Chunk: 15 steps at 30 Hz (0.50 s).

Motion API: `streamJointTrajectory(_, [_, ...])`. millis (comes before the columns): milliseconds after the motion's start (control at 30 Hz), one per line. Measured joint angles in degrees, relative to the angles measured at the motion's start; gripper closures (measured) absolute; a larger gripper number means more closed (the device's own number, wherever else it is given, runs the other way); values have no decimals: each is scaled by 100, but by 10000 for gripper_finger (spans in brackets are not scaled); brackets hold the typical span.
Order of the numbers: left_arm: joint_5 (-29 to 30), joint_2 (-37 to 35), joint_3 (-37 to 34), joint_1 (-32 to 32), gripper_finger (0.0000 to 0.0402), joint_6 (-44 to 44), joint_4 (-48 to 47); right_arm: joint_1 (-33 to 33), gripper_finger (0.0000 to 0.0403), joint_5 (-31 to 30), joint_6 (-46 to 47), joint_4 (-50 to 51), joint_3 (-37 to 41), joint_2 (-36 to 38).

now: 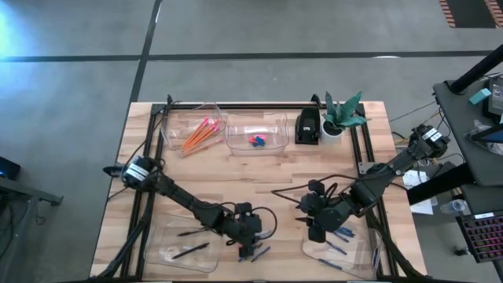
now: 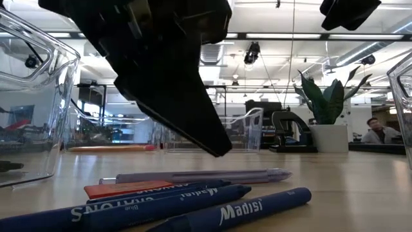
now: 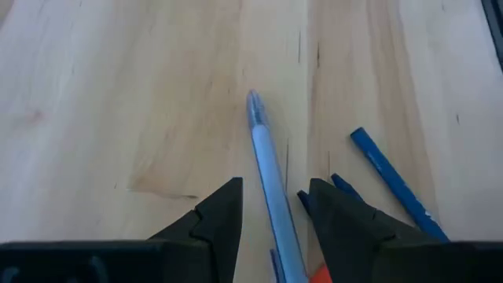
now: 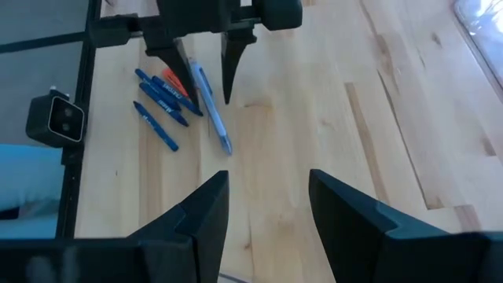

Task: Sort crayons/erasers/pens/pencils in bins
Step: Put the gray pen into the bottom left transparent bin

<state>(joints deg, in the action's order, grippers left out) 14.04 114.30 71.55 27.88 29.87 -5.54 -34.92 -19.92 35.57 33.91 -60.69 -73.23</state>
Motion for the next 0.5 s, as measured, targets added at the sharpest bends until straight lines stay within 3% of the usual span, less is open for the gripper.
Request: streamJointTrajectory(500, [-362, 0, -68, 35, 267, 282, -758, 0, 236, -20, 2, 15, 4, 0])
